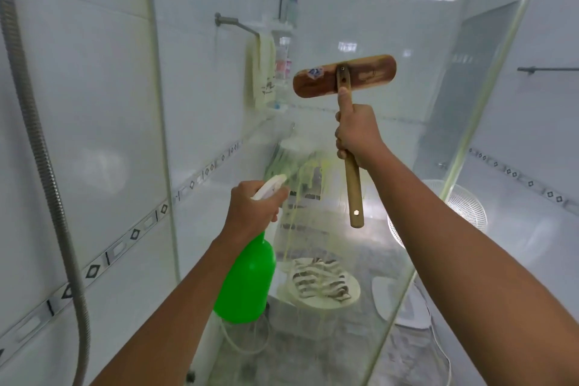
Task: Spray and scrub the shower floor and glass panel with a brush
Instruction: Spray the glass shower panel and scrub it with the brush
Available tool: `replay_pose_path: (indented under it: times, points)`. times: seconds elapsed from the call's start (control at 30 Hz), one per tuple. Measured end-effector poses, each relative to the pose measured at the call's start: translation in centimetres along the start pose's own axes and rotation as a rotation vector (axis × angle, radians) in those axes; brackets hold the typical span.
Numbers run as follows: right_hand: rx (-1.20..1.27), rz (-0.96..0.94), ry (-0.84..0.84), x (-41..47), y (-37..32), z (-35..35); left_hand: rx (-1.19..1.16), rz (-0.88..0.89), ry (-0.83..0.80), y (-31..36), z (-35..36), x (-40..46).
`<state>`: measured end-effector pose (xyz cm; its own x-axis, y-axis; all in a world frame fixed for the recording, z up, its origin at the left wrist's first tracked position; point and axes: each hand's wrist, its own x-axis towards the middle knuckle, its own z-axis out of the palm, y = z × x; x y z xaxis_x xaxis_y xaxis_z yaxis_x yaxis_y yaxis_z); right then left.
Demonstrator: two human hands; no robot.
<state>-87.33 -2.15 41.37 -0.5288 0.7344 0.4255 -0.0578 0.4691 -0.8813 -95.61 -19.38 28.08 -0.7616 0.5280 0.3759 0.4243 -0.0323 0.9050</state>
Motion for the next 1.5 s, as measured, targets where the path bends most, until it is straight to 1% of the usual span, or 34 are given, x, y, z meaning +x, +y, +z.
replay_pose_path:
  times: [0.2,0.33,0.43,0.5,0.63,0.7,0.77,0.8,1.0,1.07,1.1,1.17,1.23,1.3,1.37,1.43,1.5]
  points:
    - [0.029,-0.009,0.015,-0.6,0.8,0.7,0.059,0.05,0.003,-0.5,-0.6,0.1]
    - [-0.029,-0.025,0.048,-0.8,2.5,1.9,0.072,0.043,0.147,-1.4,-1.4,0.0]
    - [-0.132,-0.037,0.046,-2.5,6.5,4.0,0.087,0.04,0.229,-2.8,-2.4,0.1]
    - [-0.187,-0.008,-0.006,-5.0,10.0,5.8,0.086,0.042,0.268,-3.7,-3.1,0.2]
    - [-0.209,0.139,-0.102,-11.4,18.5,9.3,0.103,0.062,0.27,-5.1,-3.9,-0.2]
    - [-0.244,0.184,-0.124,-13.0,20.9,10.0,0.096,0.066,0.257,-5.6,-4.1,-0.5]
    - [-0.233,0.174,-0.141,-12.5,19.8,10.0,0.095,0.064,0.259,-6.0,-4.3,-0.7]
    - [-0.217,0.145,-0.141,-11.6,18.1,9.7,0.1,0.062,0.264,-6.0,-4.4,-0.6]
    - [-0.264,-0.092,-0.021,-2.7,3.3,8.1,0.108,0.051,0.265,-5.3,-4.3,-0.3]
    - [-0.227,-0.097,-0.016,-2.0,2.3,8.5,0.104,0.059,0.271,-5.0,-4.2,-0.1]
    - [-0.236,-0.083,-0.02,-2.2,3.2,8.9,0.098,0.064,0.273,-4.8,-4.3,-0.1]
    - [-0.259,-0.059,-0.047,-4.3,7.4,10.0,0.095,0.073,0.267,-4.5,-4.4,0.0]
    - [-0.352,-0.02,-0.152,-7.9,13.3,10.8,0.105,0.077,0.262,-4.4,-4.5,0.1]
    - [-0.431,0.082,-0.236,-12.2,18.6,10.8,0.12,0.081,0.258,-4.5,-4.6,0.0]
    - [-0.464,0.215,-0.234,-15.0,21.9,10.4,0.121,0.074,0.25,-4.6,-4.9,-0.2]
    - [-0.451,0.237,-0.226,-14.9,22.5,10.5,0.122,0.065,0.259,-4.8,-5.4,-0.2]
    - [-0.356,0.197,-0.227,-13.1,20.1,11.0,0.12,0.061,0.273,-5.0,-5.8,-0.1]
